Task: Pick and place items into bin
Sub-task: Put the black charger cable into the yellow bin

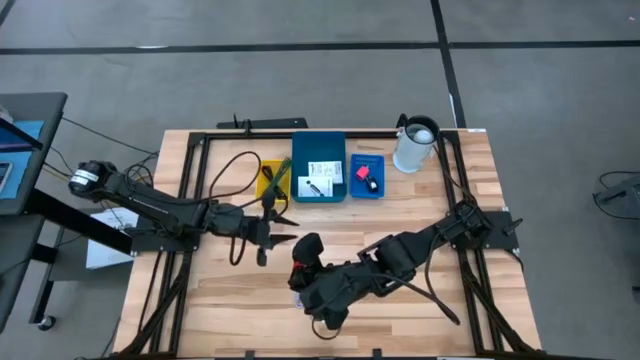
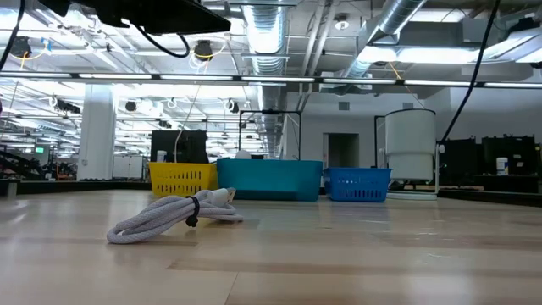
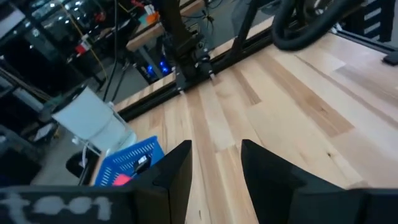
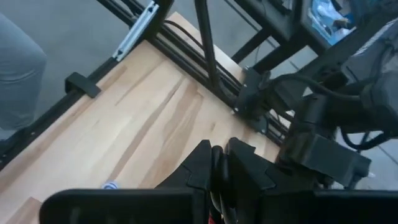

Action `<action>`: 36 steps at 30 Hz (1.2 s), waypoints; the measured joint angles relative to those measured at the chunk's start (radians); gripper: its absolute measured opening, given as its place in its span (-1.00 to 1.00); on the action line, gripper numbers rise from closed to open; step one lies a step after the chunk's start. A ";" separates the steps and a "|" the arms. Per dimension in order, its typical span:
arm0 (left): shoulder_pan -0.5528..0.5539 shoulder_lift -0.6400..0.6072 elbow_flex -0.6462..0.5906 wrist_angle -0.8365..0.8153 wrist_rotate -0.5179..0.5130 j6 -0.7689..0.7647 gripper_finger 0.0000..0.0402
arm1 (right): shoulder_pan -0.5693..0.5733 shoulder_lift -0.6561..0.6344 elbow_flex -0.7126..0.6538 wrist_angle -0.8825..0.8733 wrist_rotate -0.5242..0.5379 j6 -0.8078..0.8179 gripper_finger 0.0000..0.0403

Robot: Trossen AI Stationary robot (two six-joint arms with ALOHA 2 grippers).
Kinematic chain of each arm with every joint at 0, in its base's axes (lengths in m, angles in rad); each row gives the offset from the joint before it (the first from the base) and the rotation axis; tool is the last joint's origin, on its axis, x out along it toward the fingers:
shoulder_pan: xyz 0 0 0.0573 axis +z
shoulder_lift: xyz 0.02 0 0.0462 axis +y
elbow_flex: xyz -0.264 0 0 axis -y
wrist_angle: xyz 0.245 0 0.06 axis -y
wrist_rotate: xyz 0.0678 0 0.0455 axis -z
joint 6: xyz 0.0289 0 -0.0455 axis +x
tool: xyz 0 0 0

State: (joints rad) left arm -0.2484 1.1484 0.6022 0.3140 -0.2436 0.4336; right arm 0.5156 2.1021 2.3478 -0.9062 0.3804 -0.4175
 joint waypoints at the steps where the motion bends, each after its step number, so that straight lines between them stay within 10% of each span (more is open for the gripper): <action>1: -0.005 0.000 0.000 0.002 0.000 0.011 -0.36 | -0.005 0.000 0.000 0.000 -0.014 0.000 -0.85; 36: -0.094 0.001 -0.001 0.145 0.266 0.148 -0.36 | -0.072 0.000 0.002 0.034 -0.104 -0.009 -0.85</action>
State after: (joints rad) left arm -0.3425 1.1495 0.6014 0.4587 0.0219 0.5816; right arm 0.4431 2.1021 2.3493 -0.8722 0.2764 -0.4270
